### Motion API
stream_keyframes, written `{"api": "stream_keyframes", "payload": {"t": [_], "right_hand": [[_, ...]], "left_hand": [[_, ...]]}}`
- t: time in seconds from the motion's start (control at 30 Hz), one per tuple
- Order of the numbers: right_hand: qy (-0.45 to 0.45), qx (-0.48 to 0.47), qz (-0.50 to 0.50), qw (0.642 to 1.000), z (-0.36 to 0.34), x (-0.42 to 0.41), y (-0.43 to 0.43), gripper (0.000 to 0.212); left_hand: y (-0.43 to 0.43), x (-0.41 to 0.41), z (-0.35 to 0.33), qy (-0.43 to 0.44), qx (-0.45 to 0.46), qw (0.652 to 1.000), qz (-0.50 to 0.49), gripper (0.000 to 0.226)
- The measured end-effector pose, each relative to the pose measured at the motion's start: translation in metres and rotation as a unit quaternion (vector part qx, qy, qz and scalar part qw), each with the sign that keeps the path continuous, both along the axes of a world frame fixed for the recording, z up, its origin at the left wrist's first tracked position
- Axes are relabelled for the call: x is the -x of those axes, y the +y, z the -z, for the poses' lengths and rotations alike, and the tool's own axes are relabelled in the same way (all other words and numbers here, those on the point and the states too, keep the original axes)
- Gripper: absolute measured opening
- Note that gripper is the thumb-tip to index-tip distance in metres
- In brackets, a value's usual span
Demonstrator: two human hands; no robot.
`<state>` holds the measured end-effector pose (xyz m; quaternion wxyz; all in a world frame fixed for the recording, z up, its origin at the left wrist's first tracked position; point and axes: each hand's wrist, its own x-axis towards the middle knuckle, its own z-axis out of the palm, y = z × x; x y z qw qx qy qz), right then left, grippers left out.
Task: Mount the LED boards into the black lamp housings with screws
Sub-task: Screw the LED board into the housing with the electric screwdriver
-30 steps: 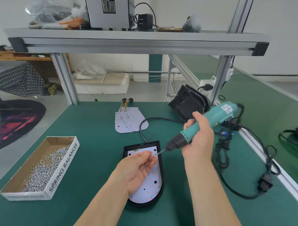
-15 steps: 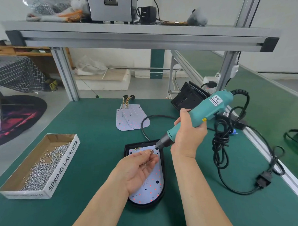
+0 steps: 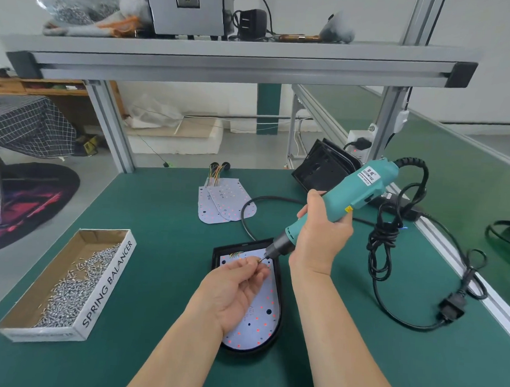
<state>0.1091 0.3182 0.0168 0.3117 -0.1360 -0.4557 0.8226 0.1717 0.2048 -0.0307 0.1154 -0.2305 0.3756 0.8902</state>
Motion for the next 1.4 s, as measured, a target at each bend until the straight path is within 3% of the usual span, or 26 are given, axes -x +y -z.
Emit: {"api": "stream_keyframes", "payload": {"t": [0.27,0.37,0.43,0.47,0.5,0.57,0.6,0.63,0.7,0.93,1.1,1.4], "right_hand": [[-0.041,0.02,0.018,0.999,0.008,0.0,0.008,0.011],[-0.032,0.016,0.023,0.999,0.002,0.002,0.014,0.011],[-0.018,0.012,0.027,0.999,-0.004,0.004,0.019,0.012],[-0.011,0.01,0.026,1.0,-0.007,0.005,0.022,0.012],[-0.004,0.008,0.025,1.0,-0.009,0.007,0.024,0.012],[0.009,-0.003,0.024,1.0,-0.012,0.01,0.025,0.013],[0.015,-0.012,0.023,1.0,-0.012,0.011,0.025,0.014],[0.023,-0.026,0.02,0.999,-0.012,0.013,0.024,0.014],[0.034,-0.071,0.018,0.997,-0.007,0.015,0.021,0.015],[0.041,-0.238,0.013,0.97,0.014,0.017,0.011,0.016],[0.054,-0.252,0.016,0.966,0.016,0.017,0.009,0.018],[0.06,-0.265,0.008,0.962,0.02,0.018,0.01,0.016]], "left_hand": [[0.008,-0.003,-0.001,0.027,0.034,0.999,-0.03,0.007],[0.013,-0.005,0.0,0.041,0.138,0.989,-0.019,0.015],[0.015,-0.006,0.0,0.045,0.266,0.963,0.008,0.017],[0.014,-0.007,-0.001,0.05,0.368,0.928,0.027,0.018],[0.013,-0.007,-0.003,0.063,0.495,0.865,0.047,0.021],[0.011,-0.006,-0.007,0.089,0.723,0.677,0.103,0.029],[0.01,-0.006,-0.01,0.094,0.777,0.61,0.126,0.031],[0.012,-0.006,-0.013,0.099,0.801,0.572,0.147,0.032],[0.015,-0.003,-0.014,0.109,0.817,0.538,0.173,0.03],[0.016,0.004,-0.013,0.124,0.834,0.5,0.199,0.027],[0.022,0.006,-0.012,0.13,0.851,0.466,0.202,0.026],[0.022,0.005,-0.012,0.143,0.854,0.462,0.194,0.024]]}}
